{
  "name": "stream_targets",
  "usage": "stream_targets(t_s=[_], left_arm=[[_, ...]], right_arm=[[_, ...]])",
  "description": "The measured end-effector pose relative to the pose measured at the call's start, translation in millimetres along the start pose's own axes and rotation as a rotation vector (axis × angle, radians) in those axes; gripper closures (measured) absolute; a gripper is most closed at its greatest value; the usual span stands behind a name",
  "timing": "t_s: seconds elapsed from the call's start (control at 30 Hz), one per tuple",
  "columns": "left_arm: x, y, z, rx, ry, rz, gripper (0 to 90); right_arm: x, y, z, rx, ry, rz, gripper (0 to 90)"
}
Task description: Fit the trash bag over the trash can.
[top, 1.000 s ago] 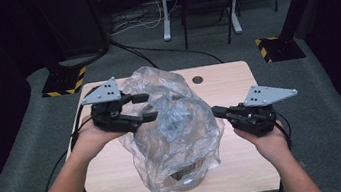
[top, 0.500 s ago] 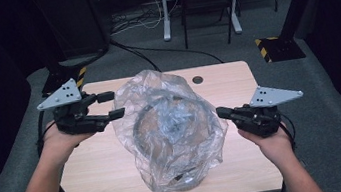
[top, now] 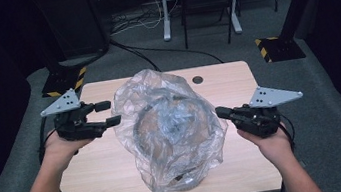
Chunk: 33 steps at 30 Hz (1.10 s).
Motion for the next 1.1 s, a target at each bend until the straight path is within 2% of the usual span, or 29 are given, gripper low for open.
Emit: stream_targets(t_s=[0.1,0.23,0.33,0.5,0.67,0.77,0.87,1.1], left_arm=[[-2.4,2.0,4.7,-0.015,-0.017,0.018,59.4],[-1.8,4.7,9.4,-0.022,-0.029,0.037,74.1],[-2.3,8.5,12.0,-0.05,-0.039,0.046,80.0],[-7.0,15.6,12.1,-0.071,-0.059,0.065,83.0],[-12.0,22.0,0.6,-0.09,-0.052,0.072,84.6],[-15.4,22.3,-2.6,-0.075,-0.061,0.071,84.7],[-22.1,18.3,3.9,-0.061,-0.083,0.064,84.7],[-38.4,2.6,26.2,-0.048,-0.098,0.016,84.9]], right_arm=[[-0.6,-0.2,0.4,0.0,0.001,-0.002,89.5],[-2.0,-0.5,1.4,0.001,-0.003,-0.004,89.7],[-3.8,-0.3,1.4,0.006,-0.007,-0.002,89.8],[-9.7,-3.0,-2.1,0.015,-0.008,0.0,89.9],[-18.5,-10.7,-11.1,0.03,-0.001,0.004,89.9],[-22.7,-16.8,-14.7,0.031,-0.009,-0.011,89.9],[-27.7,-17.1,-13.1,0.007,-0.027,-0.027,89.9],[-39.9,-4.4,-0.9,-0.017,-0.05,0.017,89.9]])
Point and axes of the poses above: each handheld gripper's, and its own axes: z roughly forward along the jaws, x roughly out of its top, y roughly to its right, the point moved 3 cm from there along z, roughly forward along the jaws, and after that the axes turned 6 degrees about -x, right-handed, at the moved point
